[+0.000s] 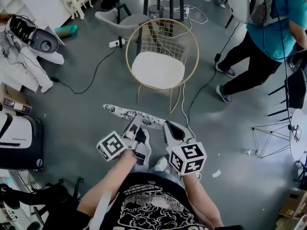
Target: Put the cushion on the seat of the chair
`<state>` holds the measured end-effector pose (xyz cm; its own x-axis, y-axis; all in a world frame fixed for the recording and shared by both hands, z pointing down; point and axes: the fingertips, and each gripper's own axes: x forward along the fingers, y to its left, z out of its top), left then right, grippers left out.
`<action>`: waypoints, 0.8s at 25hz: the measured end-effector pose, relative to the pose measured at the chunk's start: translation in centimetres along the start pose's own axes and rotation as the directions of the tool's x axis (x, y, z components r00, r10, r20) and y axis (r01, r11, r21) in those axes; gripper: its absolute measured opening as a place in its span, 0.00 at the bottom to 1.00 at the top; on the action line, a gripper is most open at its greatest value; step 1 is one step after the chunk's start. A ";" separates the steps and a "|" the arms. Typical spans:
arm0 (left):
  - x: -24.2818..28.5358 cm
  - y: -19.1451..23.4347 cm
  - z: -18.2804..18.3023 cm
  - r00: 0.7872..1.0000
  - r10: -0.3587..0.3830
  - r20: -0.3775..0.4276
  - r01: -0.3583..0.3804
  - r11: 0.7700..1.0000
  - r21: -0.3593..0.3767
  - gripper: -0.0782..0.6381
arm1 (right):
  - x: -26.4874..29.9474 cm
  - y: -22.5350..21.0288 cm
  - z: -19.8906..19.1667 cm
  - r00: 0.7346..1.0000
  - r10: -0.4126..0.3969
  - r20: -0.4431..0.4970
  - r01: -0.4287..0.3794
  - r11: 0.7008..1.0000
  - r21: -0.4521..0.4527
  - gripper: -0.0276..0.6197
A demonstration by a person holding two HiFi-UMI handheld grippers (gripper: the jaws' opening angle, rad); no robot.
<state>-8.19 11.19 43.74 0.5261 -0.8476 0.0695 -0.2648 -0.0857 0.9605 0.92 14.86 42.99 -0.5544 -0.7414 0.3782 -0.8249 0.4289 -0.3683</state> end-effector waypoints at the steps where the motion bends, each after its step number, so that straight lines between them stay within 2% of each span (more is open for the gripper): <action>1: 0.4 0.5 0.3 1.000 0.014 -0.007 -0.014 1.000 0.011 0.12 | 0.4 -0.2 0.2 1.000 0.000 0.000 0.000 1.000 -0.007 0.03; 6: 4.2 1.4 1.7 1.000 -0.007 -0.026 0.006 1.000 -0.027 0.12 | 3.0 -2.3 2.0 0.999 -0.033 0.002 0.033 0.999 -0.010 0.03; 10: 7.3 3.7 3.7 0.997 0.048 -0.065 -0.048 0.999 -0.005 0.12 | 5.7 -4.5 3.9 0.997 -0.074 0.018 0.073 0.997 0.011 0.03; 13: 9.7 3.9 4.6 0.996 0.017 -0.091 -0.021 0.999 -0.047 0.12 | 7.3 -5.9 4.9 0.994 -0.106 0.004 0.106 0.994 0.029 0.03; 16: 11.2 5.4 5.9 0.987 0.079 -0.143 -0.077 0.997 0.018 0.12 | 9.1 -7.2 6.6 0.990 -0.142 0.010 0.141 0.989 0.038 0.03; 17: 11.9 5.6 6.2 0.985 0.078 -0.154 -0.077 0.997 0.018 0.12 | 9.7 -7.5 7.2 0.988 -0.152 0.014 0.152 0.988 0.040 0.03; 20: 14.3 4.5 7.1 0.987 -0.015 -0.161 0.005 0.998 -0.064 0.12 | 11.4 -8.1 8.5 0.983 -0.181 0.015 0.180 0.983 0.033 0.03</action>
<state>-7.62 -5.06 47.18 0.6534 -0.7507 0.0977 -0.2104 -0.0561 0.9760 2.25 -1.50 43.07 -0.3945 -0.8142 0.4260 -0.9071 0.2708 -0.3223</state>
